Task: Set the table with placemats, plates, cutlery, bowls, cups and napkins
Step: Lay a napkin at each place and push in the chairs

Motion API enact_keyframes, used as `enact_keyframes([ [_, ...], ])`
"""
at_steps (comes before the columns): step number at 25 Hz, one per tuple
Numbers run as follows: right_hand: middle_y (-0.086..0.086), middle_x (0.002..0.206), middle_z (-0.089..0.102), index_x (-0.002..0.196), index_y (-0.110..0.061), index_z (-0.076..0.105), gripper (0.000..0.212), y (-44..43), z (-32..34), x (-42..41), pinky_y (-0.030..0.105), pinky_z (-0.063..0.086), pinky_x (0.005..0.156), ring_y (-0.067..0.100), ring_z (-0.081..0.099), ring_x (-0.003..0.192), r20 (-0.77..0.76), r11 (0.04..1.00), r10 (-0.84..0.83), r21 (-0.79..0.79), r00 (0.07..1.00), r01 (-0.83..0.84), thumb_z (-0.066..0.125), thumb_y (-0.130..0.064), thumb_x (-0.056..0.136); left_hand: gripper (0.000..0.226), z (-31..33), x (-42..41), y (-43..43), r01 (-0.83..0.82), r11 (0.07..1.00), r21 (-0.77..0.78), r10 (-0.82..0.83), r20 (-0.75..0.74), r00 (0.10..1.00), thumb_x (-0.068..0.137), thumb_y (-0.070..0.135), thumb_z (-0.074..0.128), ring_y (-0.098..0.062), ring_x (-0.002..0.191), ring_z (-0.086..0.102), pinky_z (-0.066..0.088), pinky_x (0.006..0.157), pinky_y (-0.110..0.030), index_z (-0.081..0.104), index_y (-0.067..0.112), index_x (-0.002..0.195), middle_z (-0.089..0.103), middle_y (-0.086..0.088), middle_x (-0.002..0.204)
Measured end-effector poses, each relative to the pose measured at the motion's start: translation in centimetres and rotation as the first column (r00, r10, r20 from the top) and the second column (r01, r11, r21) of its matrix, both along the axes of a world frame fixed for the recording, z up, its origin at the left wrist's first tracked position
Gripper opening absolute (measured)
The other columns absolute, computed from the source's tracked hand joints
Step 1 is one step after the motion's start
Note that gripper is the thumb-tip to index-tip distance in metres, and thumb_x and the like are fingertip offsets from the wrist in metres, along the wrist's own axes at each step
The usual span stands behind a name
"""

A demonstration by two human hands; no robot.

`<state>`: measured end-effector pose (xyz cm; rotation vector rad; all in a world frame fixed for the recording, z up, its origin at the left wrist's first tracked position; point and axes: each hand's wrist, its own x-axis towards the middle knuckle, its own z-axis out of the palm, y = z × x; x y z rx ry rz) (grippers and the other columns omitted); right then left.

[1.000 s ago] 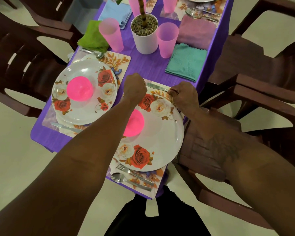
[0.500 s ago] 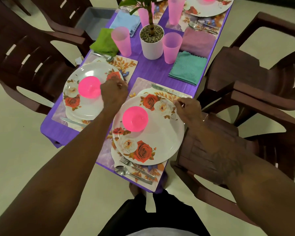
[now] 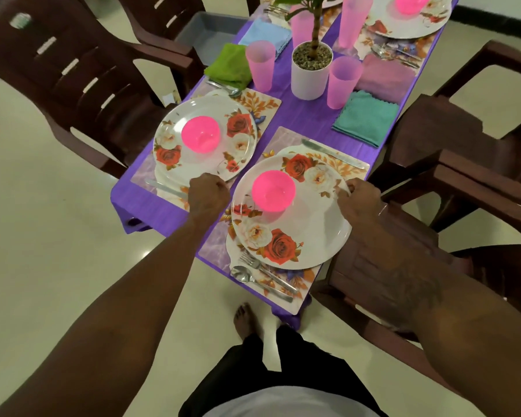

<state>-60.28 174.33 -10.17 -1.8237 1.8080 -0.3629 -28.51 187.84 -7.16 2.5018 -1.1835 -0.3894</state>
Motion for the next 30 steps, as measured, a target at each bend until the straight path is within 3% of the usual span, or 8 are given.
enact_keyframes([
  [4,0.015,0.12,0.07,0.128,-0.009,0.07,0.038,1.2,0.5,-0.1,0.035,0.05,0.09,0.034,0.065,0.112,-0.018,0.999,-0.025,0.026,1.0,0.026,0.066,-0.028,0.096,0.019,-0.9,-0.4,0.5,-0.032,0.997,0.073,0.036,-0.057,0.998,0.074,0.02,0.071,-0.029,0.071,0.071,0.052,0.069,-0.03,0.081,0.007,0.082,0.076,-0.01,0.075],
  [8,0.016,0.117,0.07,0.124,-0.005,0.069,0.037,2.4,0.1,-0.4,0.032,0.047,0.084,0.035,0.065,0.108,-0.059,0.996,-0.079,0.022,0.995,0.081,0.064,-0.029,0.097,0.032,-1.6,-0.4,0.9,-0.085,0.985,0.148,0.111,-0.177,0.978,0.075,0.032,0.079,-0.027,0.069,0.068,0.048,0.066,-0.029,0.071,0.001,0.077,0.068,-0.007,0.068],
  [10,0.015,0.118,0.07,0.124,-0.006,0.07,0.036,2.6,-0.1,-0.2,0.037,0.052,0.088,0.033,0.066,0.108,-0.031,0.989,-0.138,0.043,0.99,0.14,0.065,-0.028,0.096,0.031,-1.8,-0.2,0.6,-0.068,0.982,0.175,0.111,-0.251,0.962,0.073,0.031,0.08,-0.027,0.068,0.072,0.053,0.063,-0.028,0.071,0.001,0.074,0.068,-0.007,0.064],
  [13,0.013,0.12,0.07,0.124,-0.008,0.071,0.034,2.6,0.0,0.1,0.033,0.051,0.086,0.03,0.066,0.109,0.025,0.974,-0.215,0.084,0.976,0.212,0.067,-0.027,0.095,0.032,-1.4,-0.3,-0.4,0.016,0.975,0.222,0.048,-0.282,0.958,0.07,0.026,0.09,-0.021,0.063,0.07,0.044,0.052,-0.022,0.074,-0.001,0.073,0.068,-0.006,0.06],
  [16,0.011,0.121,0.07,0.125,-0.009,0.071,0.034,1.9,0.0,0.3,0.027,0.046,0.082,0.029,0.066,0.111,0.063,0.956,-0.279,0.112,0.958,0.271,0.07,-0.024,0.095,0.026,-1.4,0.1,-2.3,0.038,0.979,0.202,0.009,-0.223,0.975,0.071,0.024,0.088,-0.026,0.075,0.074,0.054,0.074,-0.029,0.08,0.002,0.082,0.076,-0.012,0.076],
  [18,0.01,0.121,0.071,0.123,-0.009,0.071,0.033,1.5,0.0,0.4,0.03,0.049,0.086,0.029,0.066,0.113,0.082,0.941,-0.328,0.119,0.941,0.318,0.072,-0.024,0.093,0.026,-1.1,0.0,-3.6,0.067,0.98,0.187,-0.035,-0.167,0.985,0.073,0.022,0.085,-0.029,0.086,0.073,0.051,0.083,-0.034,0.082,0.004,0.092,0.077,-0.013,0.089],
  [27,0.005,0.108,0.068,0.109,-0.015,0.067,0.032,0.8,0.7,0.7,0.027,0.045,0.065,0.025,0.068,0.102,-0.012,0.907,-0.383,0.184,0.924,0.379,0.074,-0.035,0.085,0.028,-0.9,0.1,-5.7,0.086,0.98,0.177,-0.063,-0.131,0.989,0.072,0.021,0.086,-0.03,0.086,0.073,0.054,0.083,-0.037,0.082,0.006,0.096,0.078,-0.012,0.089],
  [30,0.001,0.099,0.062,0.111,-0.017,0.065,0.032,0.9,0.8,0.6,0.02,0.034,0.052,0.021,0.066,0.095,-0.039,0.907,-0.363,0.213,0.931,0.363,0.072,-0.037,0.088,0.028,-1.1,0.4,-5.3,0.04,0.983,0.178,-0.006,-0.187,0.982,0.071,0.022,0.084,-0.03,0.084,0.073,0.055,0.081,-0.035,0.081,0.006,0.093,0.077,-0.012,0.086],
])
